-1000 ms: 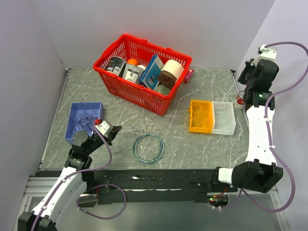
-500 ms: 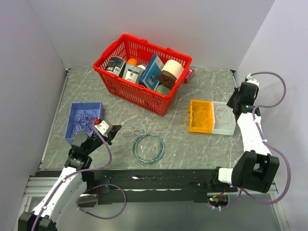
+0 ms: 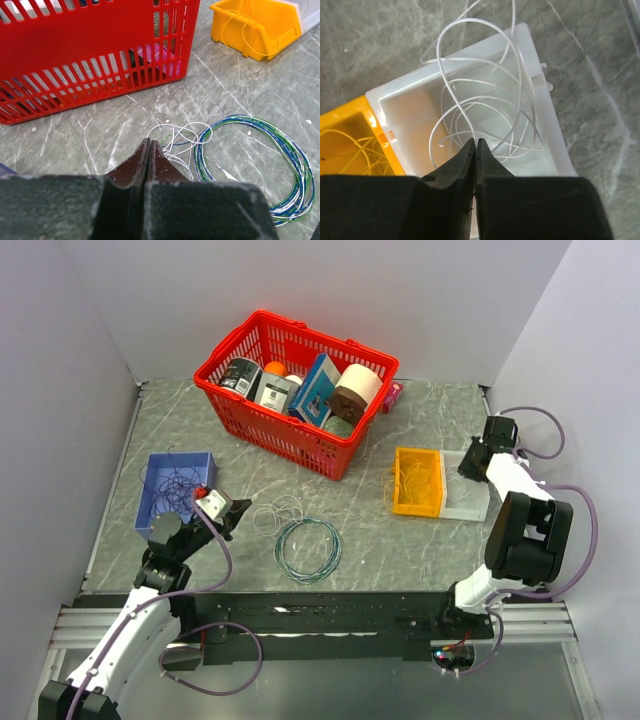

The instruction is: Untangle the cables

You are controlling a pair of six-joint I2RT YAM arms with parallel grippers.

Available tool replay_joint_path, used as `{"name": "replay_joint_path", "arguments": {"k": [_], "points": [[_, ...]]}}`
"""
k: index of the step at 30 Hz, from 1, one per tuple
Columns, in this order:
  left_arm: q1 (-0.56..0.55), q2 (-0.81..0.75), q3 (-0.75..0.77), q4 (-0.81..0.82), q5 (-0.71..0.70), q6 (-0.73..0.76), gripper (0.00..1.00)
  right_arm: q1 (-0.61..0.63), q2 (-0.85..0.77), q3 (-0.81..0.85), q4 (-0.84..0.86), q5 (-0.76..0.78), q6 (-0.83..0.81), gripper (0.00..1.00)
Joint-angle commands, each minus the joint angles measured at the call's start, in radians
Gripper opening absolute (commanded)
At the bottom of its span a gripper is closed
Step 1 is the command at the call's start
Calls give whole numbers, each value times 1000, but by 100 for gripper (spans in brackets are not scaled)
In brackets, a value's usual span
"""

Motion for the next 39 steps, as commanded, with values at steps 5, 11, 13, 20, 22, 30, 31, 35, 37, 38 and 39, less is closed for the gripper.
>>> {"name": "replay_joint_path", "arguments": {"k": [5,11,13,20,22,30,31,35,37,38,39], "points": [[7,9,-5,40,3,-16,4,-1,-81,76,-45,10,8,56],[7,47,20,30,-52,-69,55,77,-147,158,-125,130,-39,100],[7,77,38,7,-67,-79,64,106,-173,174,-136,179,-41,100],[4,294,225,-217,-78,-21,69,152,-319,128,-39,152,-87,100],[-8,363,286,-279,-46,50,70,166,-362,93,15,110,-108,100],[-56,715,575,-707,29,482,67,194,-423,28,88,-66,-121,100],[-57,742,592,-743,40,524,67,195,-435,23,101,-71,-119,100],[-68,857,629,-787,-18,601,66,194,-468,7,122,-68,-127,100],[-74,877,630,-738,-46,570,66,195,-472,3,125,-59,-134,100],[-79,906,639,-731,-52,569,65,195,-474,5,125,-59,-136,100],[-86,917,645,-724,-67,552,65,194,-474,6,124,-62,-137,100]]}}
